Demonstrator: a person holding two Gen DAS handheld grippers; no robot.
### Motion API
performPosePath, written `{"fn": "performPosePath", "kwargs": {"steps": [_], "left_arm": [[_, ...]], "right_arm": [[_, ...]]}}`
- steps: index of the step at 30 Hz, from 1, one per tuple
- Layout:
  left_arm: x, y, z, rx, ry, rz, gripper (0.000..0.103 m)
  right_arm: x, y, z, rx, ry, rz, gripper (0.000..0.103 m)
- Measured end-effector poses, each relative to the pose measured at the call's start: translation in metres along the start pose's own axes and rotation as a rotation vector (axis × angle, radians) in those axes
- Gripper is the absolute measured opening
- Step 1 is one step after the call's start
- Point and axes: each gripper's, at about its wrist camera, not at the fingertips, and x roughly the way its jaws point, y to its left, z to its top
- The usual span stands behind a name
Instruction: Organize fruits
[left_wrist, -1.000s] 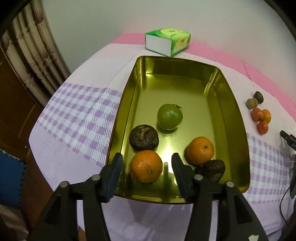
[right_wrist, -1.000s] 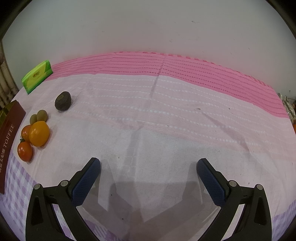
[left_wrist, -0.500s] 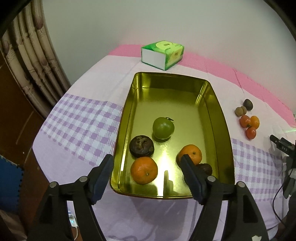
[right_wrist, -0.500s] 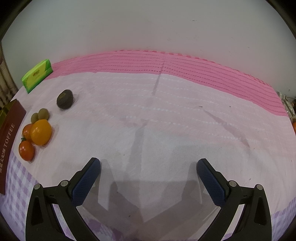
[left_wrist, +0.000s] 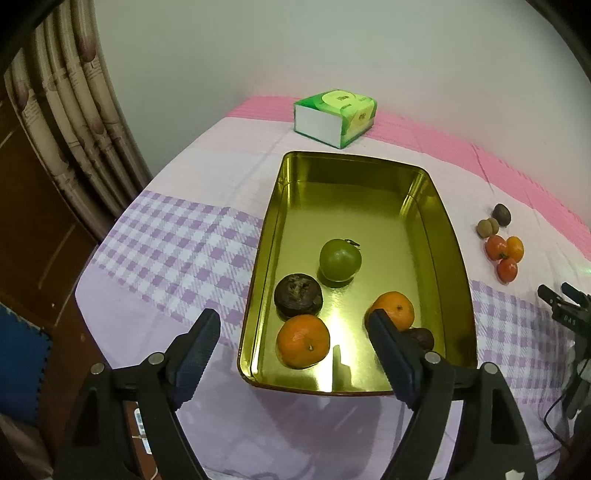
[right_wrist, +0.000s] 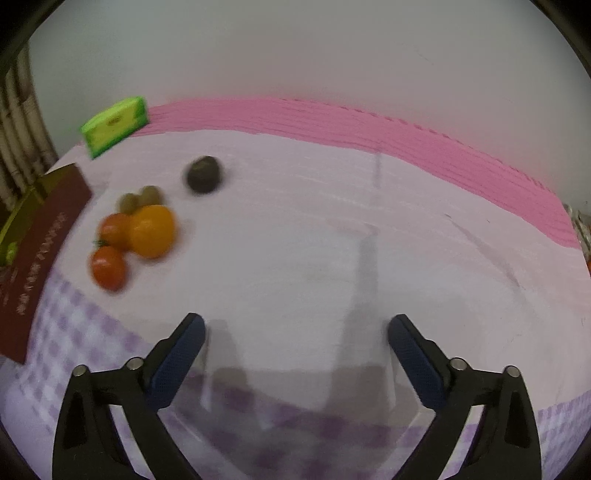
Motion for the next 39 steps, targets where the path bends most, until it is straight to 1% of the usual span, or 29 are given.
{"fn": "performPosePath", "kwargs": {"steps": [4,8,11,12,15,16,18,20,21,23,25,30,32,39], "left_arm": [[-0.002,0.004,0.000,-0.014,-0.013,0.013,0.081],[-0.004,0.007,-0.001,-0.025,-0.022,0.013,0.082],[-0.004,0.008,-0.001,-0.036,-0.021,0.017,0.083],[-0.005,0.009,-0.001,-0.040,-0.022,0.017,0.083],[-0.007,0.013,-0.001,-0.049,-0.029,0.023,0.083],[-0.008,0.013,0.000,-0.051,-0.032,0.026,0.083],[-0.009,0.015,0.000,-0.058,-0.032,0.024,0.083],[-0.011,0.018,0.000,-0.066,-0.029,0.020,0.084],[-0.011,0.018,0.000,-0.069,-0.028,0.018,0.084],[-0.013,0.020,0.000,-0.075,-0.028,0.015,0.085],[-0.015,0.022,0.000,-0.081,-0.027,0.014,0.087],[-0.016,0.028,0.000,-0.099,-0.017,0.010,0.087],[-0.018,0.030,-0.001,-0.107,-0.017,0.010,0.087],[-0.015,0.039,-0.002,-0.138,-0.011,0.020,0.088]], "right_arm": [[-0.007,0.028,0.002,-0.052,0.002,0.057,0.089],[-0.010,0.054,0.005,-0.096,-0.006,0.087,0.088],[-0.012,0.073,0.009,-0.122,-0.014,0.102,0.082],[-0.011,0.079,0.011,-0.130,-0.011,0.111,0.081],[-0.011,0.086,0.013,-0.136,-0.008,0.128,0.074],[-0.009,0.089,0.014,-0.135,-0.006,0.135,0.070],[-0.006,0.093,0.017,-0.128,0.001,0.150,0.066],[-0.002,0.096,0.018,-0.128,0.008,0.150,0.059],[0.000,0.097,0.019,-0.126,0.013,0.155,0.059],[0.004,0.100,0.020,-0.124,0.022,0.167,0.052],[0.009,0.104,0.022,-0.122,0.026,0.170,0.050],[0.013,0.107,0.024,-0.127,0.025,0.169,0.041],[0.015,0.108,0.026,-0.126,0.022,0.175,0.033],[0.012,0.111,0.025,-0.141,0.026,0.166,0.032]]}}
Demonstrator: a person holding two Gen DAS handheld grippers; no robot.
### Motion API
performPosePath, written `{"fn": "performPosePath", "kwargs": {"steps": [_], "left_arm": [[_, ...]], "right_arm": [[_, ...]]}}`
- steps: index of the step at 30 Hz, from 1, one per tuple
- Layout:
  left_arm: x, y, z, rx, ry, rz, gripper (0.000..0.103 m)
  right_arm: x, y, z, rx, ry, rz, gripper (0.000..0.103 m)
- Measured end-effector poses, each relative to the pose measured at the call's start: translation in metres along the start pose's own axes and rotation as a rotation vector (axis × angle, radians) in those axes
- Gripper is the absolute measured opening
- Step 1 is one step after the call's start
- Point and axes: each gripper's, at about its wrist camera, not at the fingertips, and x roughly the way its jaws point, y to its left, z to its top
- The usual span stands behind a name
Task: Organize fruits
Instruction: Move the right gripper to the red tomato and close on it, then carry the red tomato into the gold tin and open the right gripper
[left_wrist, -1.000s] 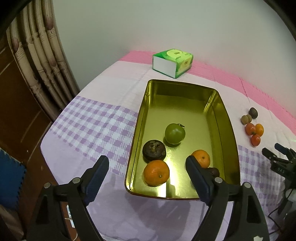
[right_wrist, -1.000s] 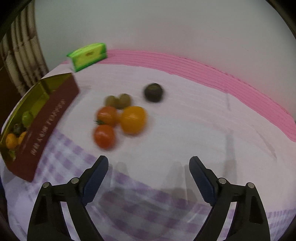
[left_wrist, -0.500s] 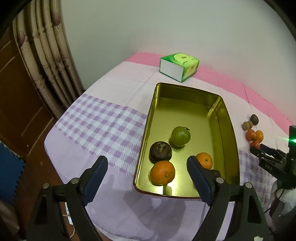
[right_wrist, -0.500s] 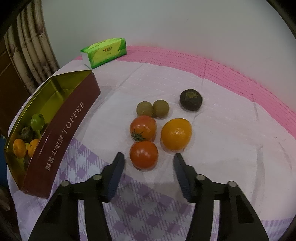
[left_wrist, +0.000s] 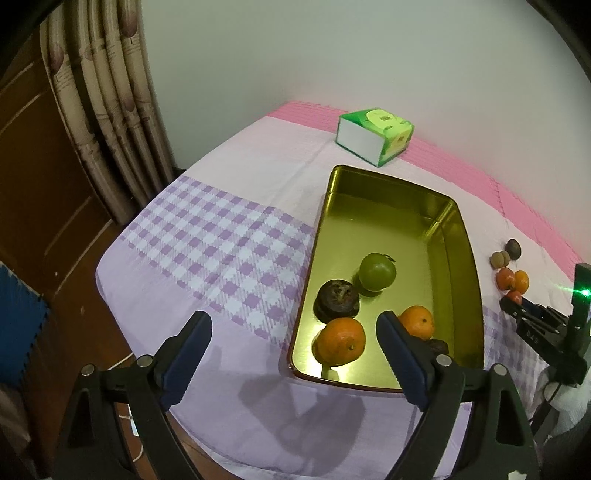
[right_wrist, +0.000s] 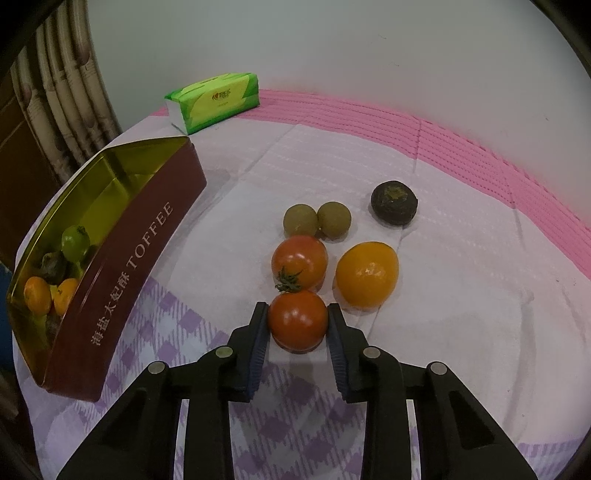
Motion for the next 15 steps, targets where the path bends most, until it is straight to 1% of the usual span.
{"fn": "performPosePath", "kwargs": {"steps": [3,8,11,15], "left_arm": [[0.002,0.002,0.000,-0.009,0.002,0.006,0.092],[0.003,0.006,0.000,-0.027,0.004,0.016,0.092],[0.002,0.010,0.001,-0.043,-0.005,0.025,0.095],[0.003,0.013,0.001,-0.057,-0.004,0.030,0.096]], "right_arm": [[-0.006,0.002,0.000,-0.008,-0.005,0.007,0.032],[-0.020,0.010,0.004,-0.018,-0.027,0.029,0.032],[-0.032,0.022,0.012,-0.031,-0.053,0.061,0.032],[-0.046,0.049,0.027,-0.067,-0.086,0.119,0.032]]}}
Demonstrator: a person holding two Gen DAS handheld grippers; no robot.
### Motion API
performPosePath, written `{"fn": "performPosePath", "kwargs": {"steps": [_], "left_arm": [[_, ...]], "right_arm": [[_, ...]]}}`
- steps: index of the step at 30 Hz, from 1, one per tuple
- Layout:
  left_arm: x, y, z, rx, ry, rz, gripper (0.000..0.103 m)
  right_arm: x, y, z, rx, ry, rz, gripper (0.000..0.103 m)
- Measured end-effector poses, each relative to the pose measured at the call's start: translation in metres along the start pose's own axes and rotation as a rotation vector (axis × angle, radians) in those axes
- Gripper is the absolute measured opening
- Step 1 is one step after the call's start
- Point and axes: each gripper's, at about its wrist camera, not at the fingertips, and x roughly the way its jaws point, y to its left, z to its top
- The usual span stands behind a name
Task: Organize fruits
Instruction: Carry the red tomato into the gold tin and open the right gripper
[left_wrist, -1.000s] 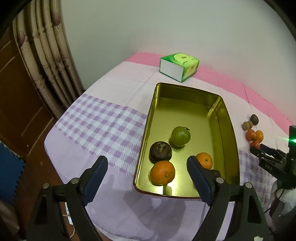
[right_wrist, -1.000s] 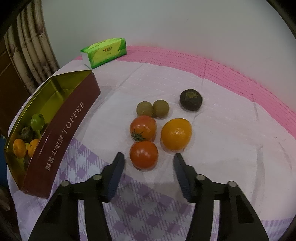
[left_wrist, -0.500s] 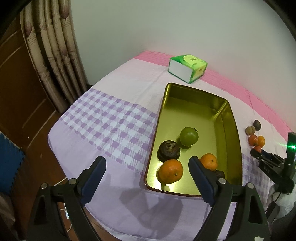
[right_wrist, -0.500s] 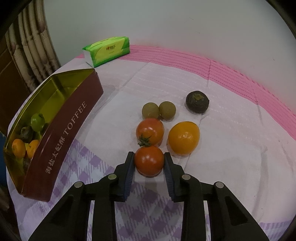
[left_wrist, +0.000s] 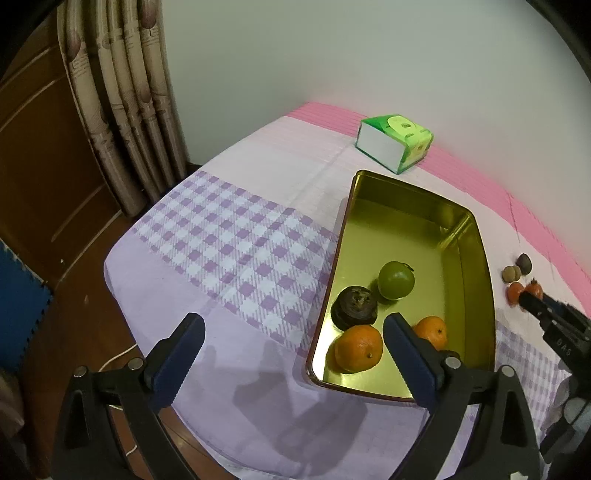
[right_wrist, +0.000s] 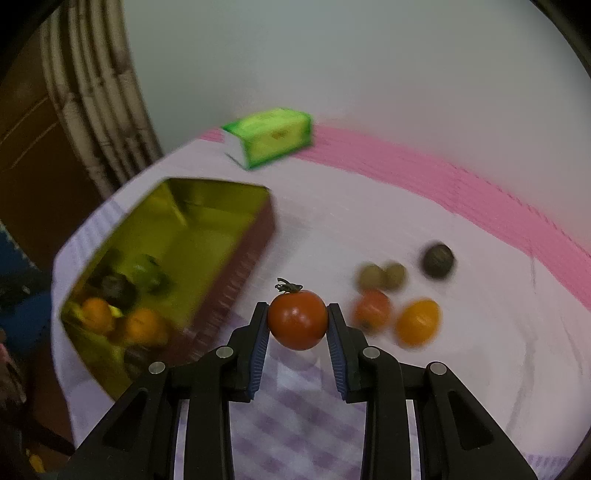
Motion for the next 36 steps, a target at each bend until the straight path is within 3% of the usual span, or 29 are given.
{"fn": "performPosePath", "kwargs": {"steps": [6,15,36], "left_arm": [[0.002,0.005,0.001,-0.024,0.004,0.009,0.097],[0.008,0.018,0.003,-0.085,0.014,0.031,0.098],[0.010,0.017,0.002,-0.078,0.018,0.024,0.098]], "right_arm": [[0.003,0.046,0.022,-0.066,-0.012,0.081,0.032],[0.040,0.094,0.024,-0.148,0.061,0.133,0.032],[0.074,0.112,0.018,-0.194,0.131,0.099,0.032]]}}
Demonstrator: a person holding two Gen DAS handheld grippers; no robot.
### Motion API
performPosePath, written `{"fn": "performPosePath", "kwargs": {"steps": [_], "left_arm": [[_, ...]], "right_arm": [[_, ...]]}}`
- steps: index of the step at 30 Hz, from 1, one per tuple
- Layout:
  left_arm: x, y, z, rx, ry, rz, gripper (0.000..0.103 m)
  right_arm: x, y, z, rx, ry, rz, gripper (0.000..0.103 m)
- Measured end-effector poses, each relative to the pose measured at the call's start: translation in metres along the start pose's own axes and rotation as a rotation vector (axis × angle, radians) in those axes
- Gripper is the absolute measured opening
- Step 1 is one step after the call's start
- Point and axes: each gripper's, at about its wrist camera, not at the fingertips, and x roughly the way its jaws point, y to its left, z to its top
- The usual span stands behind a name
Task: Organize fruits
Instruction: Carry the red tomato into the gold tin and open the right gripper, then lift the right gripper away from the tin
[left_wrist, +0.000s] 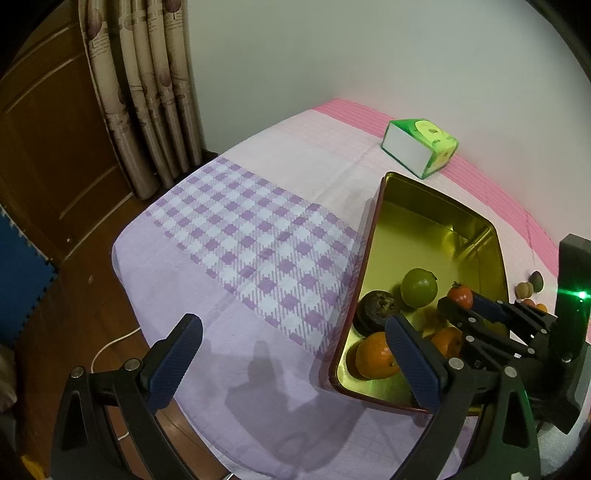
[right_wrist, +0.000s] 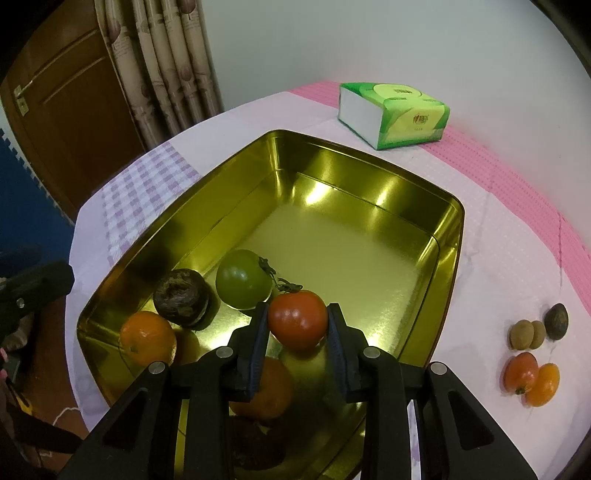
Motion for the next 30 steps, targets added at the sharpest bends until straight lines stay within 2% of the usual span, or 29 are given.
{"fn": "performPosePath", "kwargs": {"steps": [9,18,23,27,30], "left_arm": [[-0.006,-0.012,-0.004,0.044,-0.031,-0.058,0.098],[-0.005,-0.019,-0.006,0.065,-0.018,-0.116,0.098],[-0.009,-0.025,-0.007,0.102,-0.029,-0.091,0.098],[-0.012,-0.030,-0.008,0.129,-0.043,-0.100,0.098],[-0.013,-0.032,-0.008,0.147,-0.055,-0.083,0.098]], "right_arm": [[0.001,0.001,0.000,0.000,0.001,-0.013,0.033],[-0.005,0.000,0.000,0.005,-0.013,0.004,0.033],[-0.010,0.000,0.001,0.011,-0.030,0.001,0.042],[-0.021,-0.006,0.002,0.033,-0.062,0.009,0.045],[-0.035,-0.013,0.001,0.054,-0.097,0.002,0.055]]}}
